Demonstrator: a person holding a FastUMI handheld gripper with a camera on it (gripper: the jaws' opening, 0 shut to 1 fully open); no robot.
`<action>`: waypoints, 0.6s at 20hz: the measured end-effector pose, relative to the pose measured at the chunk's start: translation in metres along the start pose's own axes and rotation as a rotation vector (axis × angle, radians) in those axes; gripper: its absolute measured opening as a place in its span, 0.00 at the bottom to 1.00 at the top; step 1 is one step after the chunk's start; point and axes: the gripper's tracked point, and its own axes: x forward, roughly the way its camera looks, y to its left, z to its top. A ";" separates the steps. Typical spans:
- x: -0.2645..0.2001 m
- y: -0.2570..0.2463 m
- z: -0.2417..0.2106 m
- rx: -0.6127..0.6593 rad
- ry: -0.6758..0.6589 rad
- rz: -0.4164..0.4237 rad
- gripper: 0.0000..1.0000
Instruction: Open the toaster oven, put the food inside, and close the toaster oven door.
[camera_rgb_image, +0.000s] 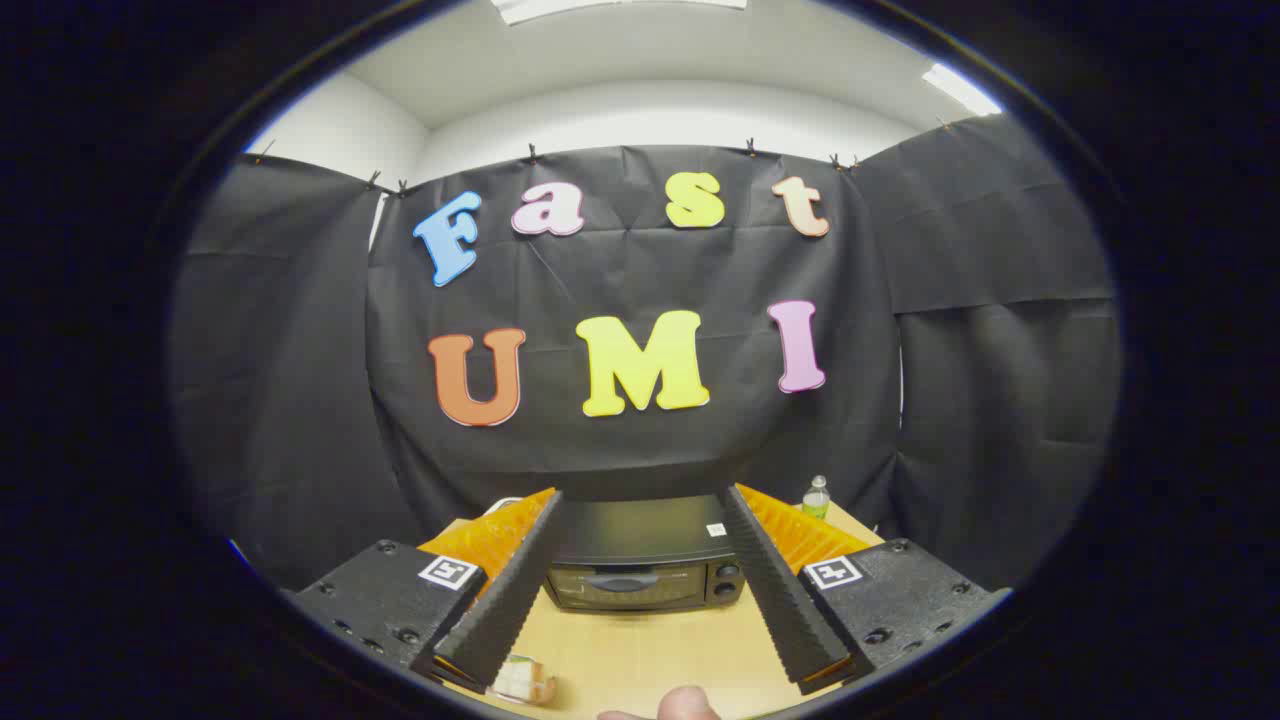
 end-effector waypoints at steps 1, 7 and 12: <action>0.001 -0.001 0.000 0.003 0.001 -0.001 1.00; 0.009 -0.004 -0.002 0.015 0.014 0.008 1.00; 0.010 -0.011 -0.006 0.017 0.020 0.000 1.00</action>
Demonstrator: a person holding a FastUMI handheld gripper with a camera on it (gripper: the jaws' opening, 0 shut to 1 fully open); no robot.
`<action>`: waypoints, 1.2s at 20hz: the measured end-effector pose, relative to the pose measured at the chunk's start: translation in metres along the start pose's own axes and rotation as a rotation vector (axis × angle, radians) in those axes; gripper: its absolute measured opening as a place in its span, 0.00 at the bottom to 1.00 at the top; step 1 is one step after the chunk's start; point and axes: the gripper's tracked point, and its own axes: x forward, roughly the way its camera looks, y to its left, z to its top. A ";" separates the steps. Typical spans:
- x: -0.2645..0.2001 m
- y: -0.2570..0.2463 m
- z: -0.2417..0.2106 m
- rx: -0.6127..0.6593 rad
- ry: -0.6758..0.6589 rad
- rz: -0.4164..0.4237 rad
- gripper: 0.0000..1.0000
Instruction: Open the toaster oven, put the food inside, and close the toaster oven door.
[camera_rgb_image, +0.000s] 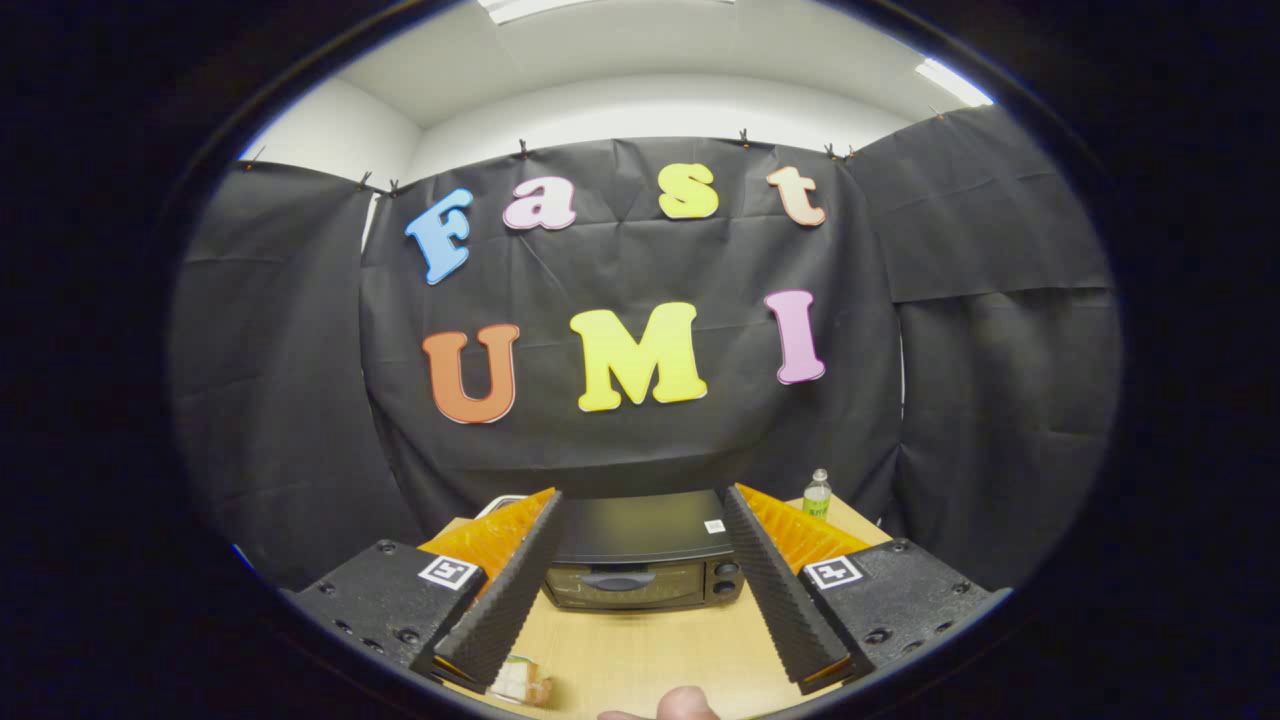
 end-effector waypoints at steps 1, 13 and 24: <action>0.001 -0.001 -0.001 0.000 0.005 -0.002 1.00; 0.006 -0.004 -0.003 -0.014 0.012 0.001 1.00; 0.034 0.002 -0.027 -0.039 0.055 0.024 1.00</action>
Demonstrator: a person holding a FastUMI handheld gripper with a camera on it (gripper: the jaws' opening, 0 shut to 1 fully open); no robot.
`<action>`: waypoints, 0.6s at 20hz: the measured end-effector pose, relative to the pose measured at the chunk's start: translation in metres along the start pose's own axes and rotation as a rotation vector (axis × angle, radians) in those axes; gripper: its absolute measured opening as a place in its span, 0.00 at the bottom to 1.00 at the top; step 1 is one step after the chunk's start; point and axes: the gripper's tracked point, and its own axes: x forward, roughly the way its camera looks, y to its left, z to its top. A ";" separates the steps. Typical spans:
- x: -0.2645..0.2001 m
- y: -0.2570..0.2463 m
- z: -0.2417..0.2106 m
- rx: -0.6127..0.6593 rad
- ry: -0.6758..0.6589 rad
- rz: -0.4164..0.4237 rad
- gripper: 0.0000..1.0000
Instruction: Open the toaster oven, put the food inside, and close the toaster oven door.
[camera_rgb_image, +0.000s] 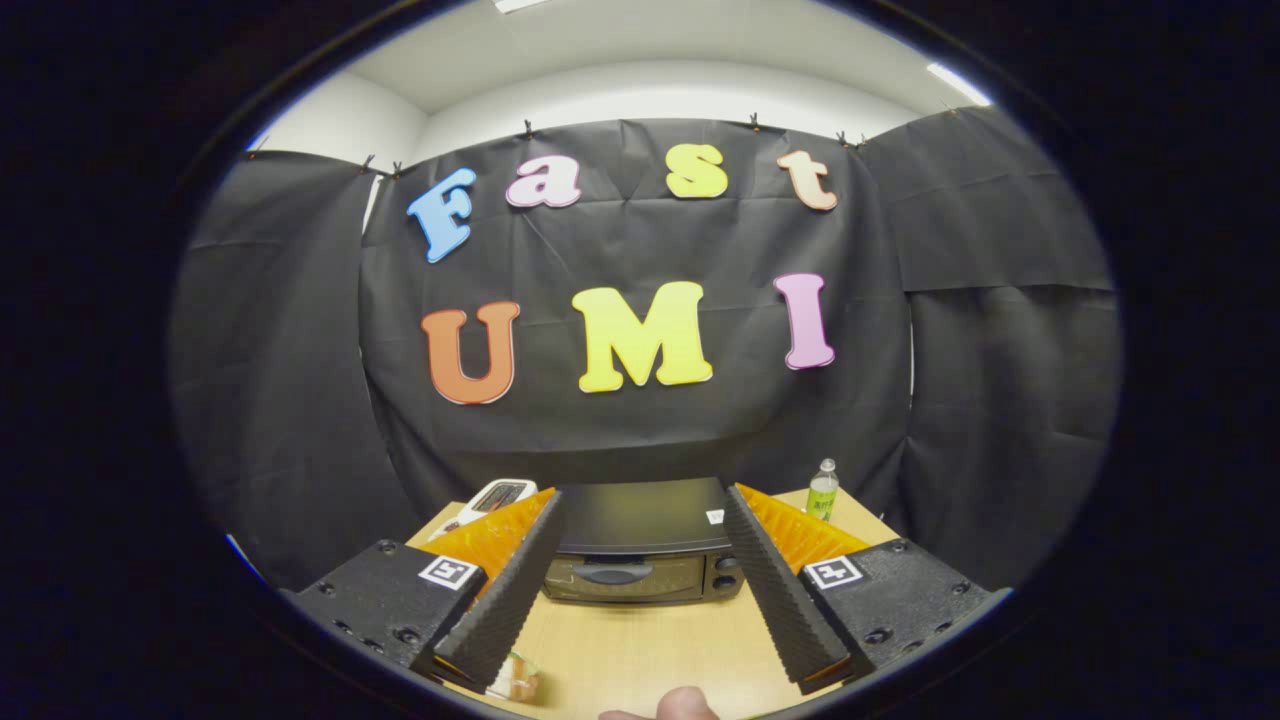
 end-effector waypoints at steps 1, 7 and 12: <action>0.006 0.001 -0.006 -0.007 0.008 0.003 1.00; 0.064 0.015 -0.063 -0.037 0.084 0.044 1.00; 0.127 0.024 -0.118 -0.036 0.168 0.067 1.00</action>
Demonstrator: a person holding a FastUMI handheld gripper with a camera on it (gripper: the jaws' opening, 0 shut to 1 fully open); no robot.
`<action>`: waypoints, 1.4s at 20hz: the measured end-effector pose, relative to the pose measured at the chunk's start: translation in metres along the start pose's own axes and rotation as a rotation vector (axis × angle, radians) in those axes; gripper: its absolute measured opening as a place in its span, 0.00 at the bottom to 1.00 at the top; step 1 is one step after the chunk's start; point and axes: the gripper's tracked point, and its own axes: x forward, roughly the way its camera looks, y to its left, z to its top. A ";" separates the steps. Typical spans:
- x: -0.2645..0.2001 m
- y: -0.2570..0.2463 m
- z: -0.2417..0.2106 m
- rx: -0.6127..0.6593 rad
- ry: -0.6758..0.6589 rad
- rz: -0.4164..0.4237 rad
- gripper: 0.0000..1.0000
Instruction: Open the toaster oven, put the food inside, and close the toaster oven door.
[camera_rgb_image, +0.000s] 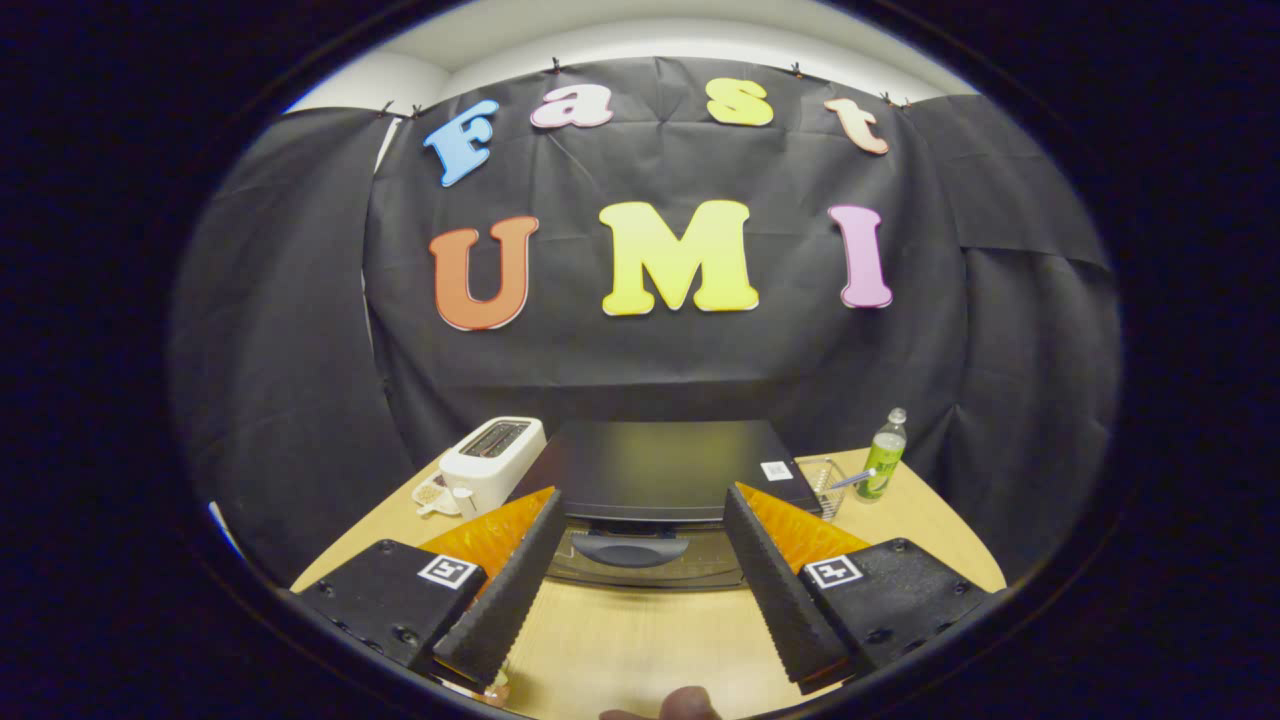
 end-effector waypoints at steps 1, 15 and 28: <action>0.015 -0.002 -0.008 0.000 0.022 -0.006 1.00; 0.098 -0.003 -0.070 -0.068 0.133 -0.055 1.00; 0.018 0.005 -0.154 -0.111 0.270 -0.032 1.00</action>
